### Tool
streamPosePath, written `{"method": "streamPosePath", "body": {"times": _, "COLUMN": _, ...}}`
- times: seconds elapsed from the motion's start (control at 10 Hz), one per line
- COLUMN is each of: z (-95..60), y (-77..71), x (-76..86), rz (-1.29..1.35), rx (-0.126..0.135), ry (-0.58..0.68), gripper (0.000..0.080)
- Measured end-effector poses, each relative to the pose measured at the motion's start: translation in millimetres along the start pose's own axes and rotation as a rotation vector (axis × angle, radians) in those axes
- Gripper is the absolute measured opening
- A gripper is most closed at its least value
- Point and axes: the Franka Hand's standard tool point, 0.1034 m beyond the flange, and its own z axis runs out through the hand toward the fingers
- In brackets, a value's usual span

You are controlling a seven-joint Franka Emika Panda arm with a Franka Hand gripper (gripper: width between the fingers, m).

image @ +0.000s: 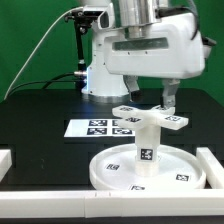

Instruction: Assemble round table

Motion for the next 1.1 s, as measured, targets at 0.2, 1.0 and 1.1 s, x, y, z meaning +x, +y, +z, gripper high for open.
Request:
{"method": "streamPosePath", "body": {"times": 0.2, "z": -1.0, "y": 0.7, "x": 2.8, "rz": -0.292, "rx": 0.002, "ry": -0.003, "gripper": 0.0649}}
{"method": "streamPosePath", "body": {"times": 1.0, "z": -0.9, "y": 6.9, "x": 12.3, "rz": -1.000, "rx": -0.050, "ry": -0.002, "gripper": 0.0649}}
{"method": "streamPosePath", "body": {"times": 1.1, "z": -0.3, "y": 7.0, "x": 11.3, "rz": -1.002, "rx": -0.052, "ry": -0.003, "gripper": 0.0649}}
